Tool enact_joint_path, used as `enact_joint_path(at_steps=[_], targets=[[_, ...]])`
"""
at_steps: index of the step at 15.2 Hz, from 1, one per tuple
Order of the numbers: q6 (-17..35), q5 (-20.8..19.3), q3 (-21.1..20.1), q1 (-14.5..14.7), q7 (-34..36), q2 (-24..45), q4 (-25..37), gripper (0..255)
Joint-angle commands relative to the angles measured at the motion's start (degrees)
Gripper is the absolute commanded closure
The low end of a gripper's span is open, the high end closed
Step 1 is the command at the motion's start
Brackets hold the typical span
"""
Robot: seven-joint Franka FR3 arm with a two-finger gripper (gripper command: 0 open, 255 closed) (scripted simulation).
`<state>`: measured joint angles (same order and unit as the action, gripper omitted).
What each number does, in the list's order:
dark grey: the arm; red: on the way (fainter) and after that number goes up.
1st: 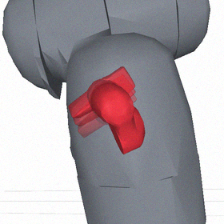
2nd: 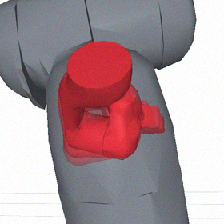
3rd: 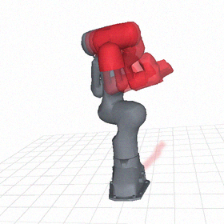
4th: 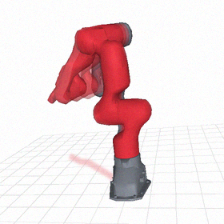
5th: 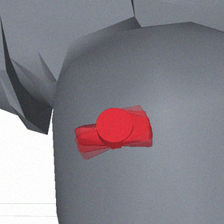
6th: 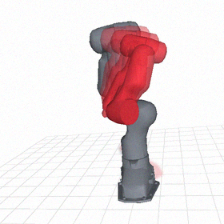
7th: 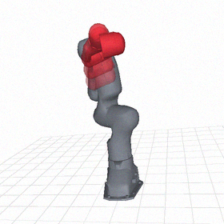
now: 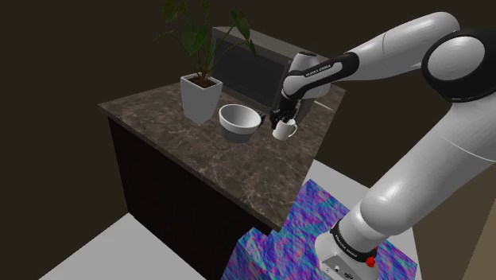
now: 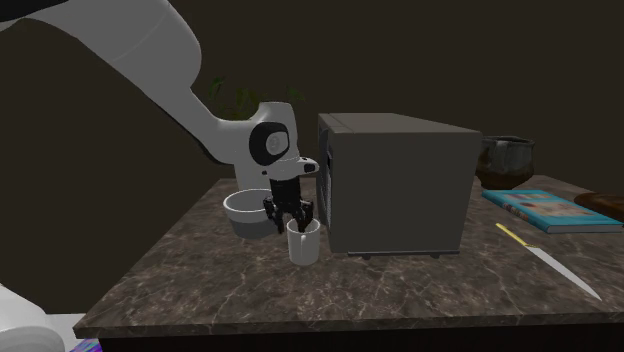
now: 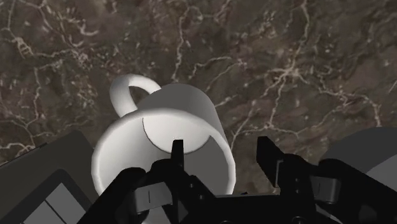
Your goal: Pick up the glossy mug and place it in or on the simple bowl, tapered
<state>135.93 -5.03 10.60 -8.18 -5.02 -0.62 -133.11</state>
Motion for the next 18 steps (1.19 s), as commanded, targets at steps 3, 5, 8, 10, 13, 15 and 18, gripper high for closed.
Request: enact_joint_path(at_steps=[3, 5, 8, 10, 13, 15, 18], targets=[[0.0, 0.0, 0.0, 0.0, 0.0, 0.0, 0.0, 255], [0.0, 0.0, 0.0, 0.0, 0.0, 0.0, 0.0, 255], [0.0, 0.0, 0.0, 0.0, 0.0, 0.0, 0.0, 255], [-0.8, -0.1, 0.0, 0.0, 0.0, -0.5, 0.3, 255], [-3.1, -0.2, -0.1, 0.0, 0.0, -1.9, 1.3, 255], [-4.7, -0.3, -0.1, 0.1, 0.0, -2.8, 2.0, 255], [-7.0, -0.4, -0.2, 0.1, 0.0, -4.0, 3.1, 255]])
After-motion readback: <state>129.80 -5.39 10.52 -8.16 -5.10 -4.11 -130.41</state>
